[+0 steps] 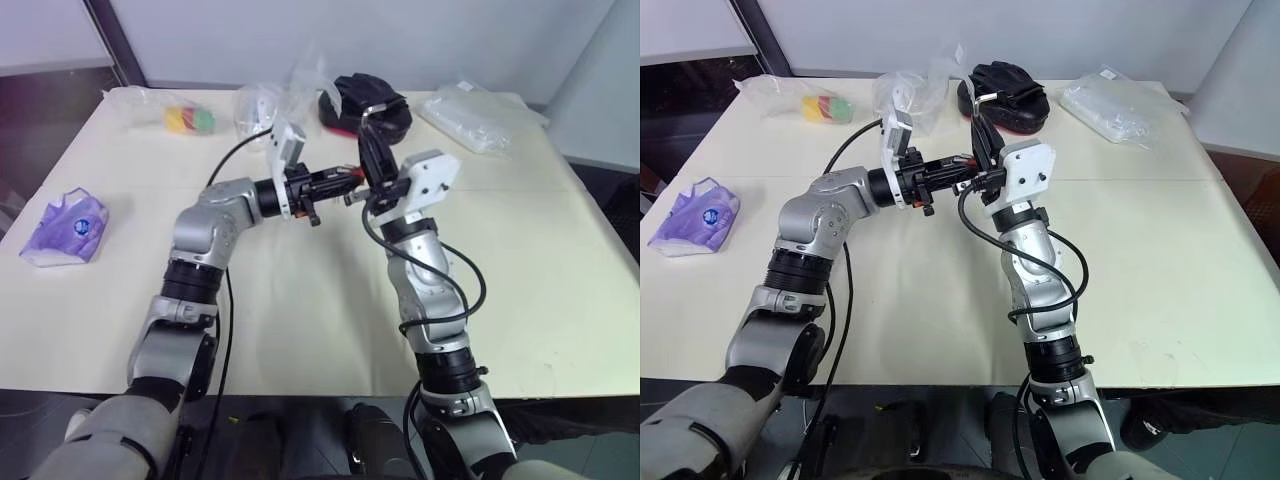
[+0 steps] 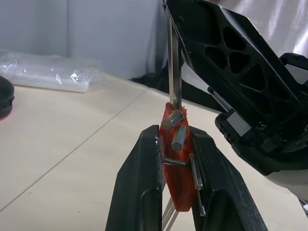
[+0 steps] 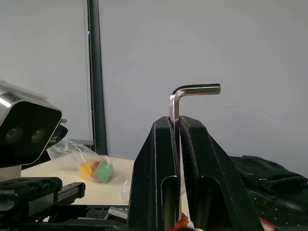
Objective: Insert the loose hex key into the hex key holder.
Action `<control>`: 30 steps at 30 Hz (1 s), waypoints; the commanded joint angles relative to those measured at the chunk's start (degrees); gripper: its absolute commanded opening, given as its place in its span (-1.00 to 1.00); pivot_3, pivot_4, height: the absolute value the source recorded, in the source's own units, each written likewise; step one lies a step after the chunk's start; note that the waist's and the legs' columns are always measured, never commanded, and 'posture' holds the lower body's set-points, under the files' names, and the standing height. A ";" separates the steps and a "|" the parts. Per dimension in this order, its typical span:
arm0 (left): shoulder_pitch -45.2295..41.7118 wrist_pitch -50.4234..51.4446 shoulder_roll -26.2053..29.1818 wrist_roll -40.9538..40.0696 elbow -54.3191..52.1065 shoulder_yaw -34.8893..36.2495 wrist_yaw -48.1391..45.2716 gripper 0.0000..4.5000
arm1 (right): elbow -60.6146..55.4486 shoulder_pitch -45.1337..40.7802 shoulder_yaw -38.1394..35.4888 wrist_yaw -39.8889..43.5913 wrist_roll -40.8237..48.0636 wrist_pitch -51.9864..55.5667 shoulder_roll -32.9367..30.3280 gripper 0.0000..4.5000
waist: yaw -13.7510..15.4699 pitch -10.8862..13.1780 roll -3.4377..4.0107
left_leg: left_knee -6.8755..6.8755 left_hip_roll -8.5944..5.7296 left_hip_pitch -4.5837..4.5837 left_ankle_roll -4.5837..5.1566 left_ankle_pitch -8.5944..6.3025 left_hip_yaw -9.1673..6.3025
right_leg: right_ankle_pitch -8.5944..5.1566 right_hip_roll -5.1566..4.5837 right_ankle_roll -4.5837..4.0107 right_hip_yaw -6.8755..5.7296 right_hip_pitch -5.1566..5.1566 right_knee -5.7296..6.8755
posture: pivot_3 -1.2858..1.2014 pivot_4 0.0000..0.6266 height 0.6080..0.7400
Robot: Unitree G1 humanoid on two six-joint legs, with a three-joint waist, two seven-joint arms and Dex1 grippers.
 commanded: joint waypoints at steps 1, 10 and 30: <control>-1.67 -0.46 -0.41 -1.73 -1.80 2.07 0.63 -0.91 | -0.88 -1.07 -0.94 -0.48 -0.22 -1.54 0.05 -0.97 | 0.01 0.00 0.00 | 0.00 0.00 0.00 0.00 0.00 0.00 | 0.00 0.00 0.00 0.00 0.00 0.00 | 0.03 -0.52 1.00; -2.80 0.75 -0.63 -2.96 -0.83 3.59 1.75 -0.91 | -1.42 -0.67 -0.95 -0.61 -0.28 -1.70 0.11 -0.97 | -0.01 0.00 0.00 | 0.00 0.00 0.00 0.00 0.00 0.00 | 0.00 0.00 0.00 0.00 -0.02 0.03 | 0.03 -0.52 1.00; -2.90 0.45 -0.73 -2.72 -0.76 3.84 2.11 -0.91 | -3.15 1.71 0.51 1.22 0.27 0.98 -0.47 0.35 | -0.01 0.00 0.00 | 0.01 -0.01 0.00 -0.01 0.01 0.01 | 0.00 0.00 0.00 0.01 -0.02 0.03 | 0.03 -0.52 1.00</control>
